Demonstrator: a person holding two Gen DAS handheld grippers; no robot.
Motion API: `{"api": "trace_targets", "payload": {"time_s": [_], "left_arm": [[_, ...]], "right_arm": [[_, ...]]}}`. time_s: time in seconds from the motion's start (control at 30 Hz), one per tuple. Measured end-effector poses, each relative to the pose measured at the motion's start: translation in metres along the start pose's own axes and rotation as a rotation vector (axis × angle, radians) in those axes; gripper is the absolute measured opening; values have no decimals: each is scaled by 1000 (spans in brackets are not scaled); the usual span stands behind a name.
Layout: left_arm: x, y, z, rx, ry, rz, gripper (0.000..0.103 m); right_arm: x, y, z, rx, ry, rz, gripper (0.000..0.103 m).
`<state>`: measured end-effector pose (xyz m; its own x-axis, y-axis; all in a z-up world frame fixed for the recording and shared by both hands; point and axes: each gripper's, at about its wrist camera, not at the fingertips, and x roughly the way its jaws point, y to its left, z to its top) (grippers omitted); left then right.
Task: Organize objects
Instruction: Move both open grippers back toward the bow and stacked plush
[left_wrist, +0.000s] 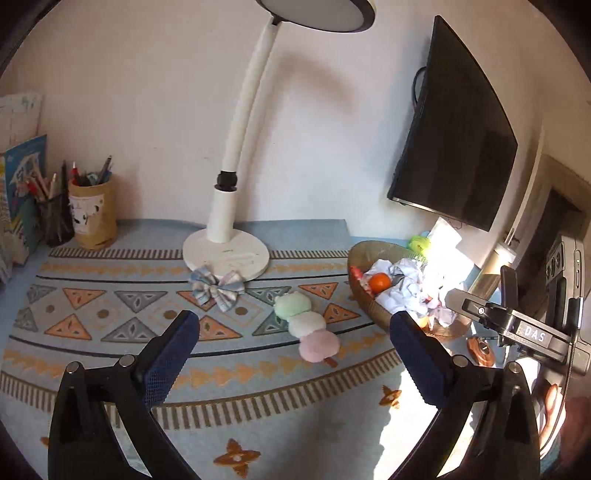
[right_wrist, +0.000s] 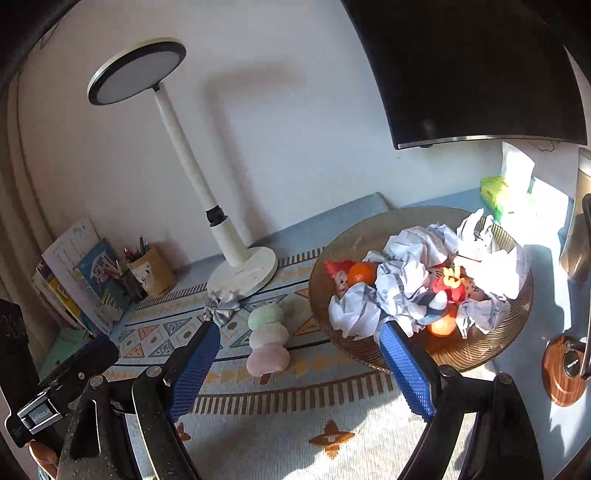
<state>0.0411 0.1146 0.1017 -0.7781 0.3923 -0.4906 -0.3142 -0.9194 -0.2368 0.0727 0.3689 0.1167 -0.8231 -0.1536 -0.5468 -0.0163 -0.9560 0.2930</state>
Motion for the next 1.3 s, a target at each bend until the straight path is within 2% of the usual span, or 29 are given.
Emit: {"api": "trace_targets", "payload": {"time_s": [0.07, 0.2, 0.3, 0.33, 0.37, 0.43, 0.57, 0.73, 1.0, 1.3], "left_arm": [[3, 20, -16, -10, 27, 85, 102], [18, 55, -43, -63, 84, 159, 102], [22, 70, -57, -70, 76, 211, 102], [26, 73, -60, -87, 102, 222, 102], [29, 78, -60, -114, 124, 205, 102], [24, 81, -62, -149, 103, 195, 102], [23, 90, -64, -201, 101, 178, 102], [25, 97, -64, -250, 112, 159, 102], [24, 101, -65, -271, 109, 154, 102], [25, 107, -65, -305, 113, 146, 102]], "right_arm": [[18, 13, -21, -19, 22, 9, 87], [52, 28, -51, -61, 72, -5, 87], [69, 26, -62, -48, 111, -4, 87], [74, 23, -63, -30, 127, -22, 87], [74, 23, -63, -30, 127, -22, 87], [75, 20, -63, -12, 122, -22, 87], [85, 22, -65, -20, 177, -21, 87], [83, 32, -68, -73, 161, -68, 87], [84, 41, -71, -134, 160, -106, 87], [83, 39, -71, -123, 158, -106, 87]]}}
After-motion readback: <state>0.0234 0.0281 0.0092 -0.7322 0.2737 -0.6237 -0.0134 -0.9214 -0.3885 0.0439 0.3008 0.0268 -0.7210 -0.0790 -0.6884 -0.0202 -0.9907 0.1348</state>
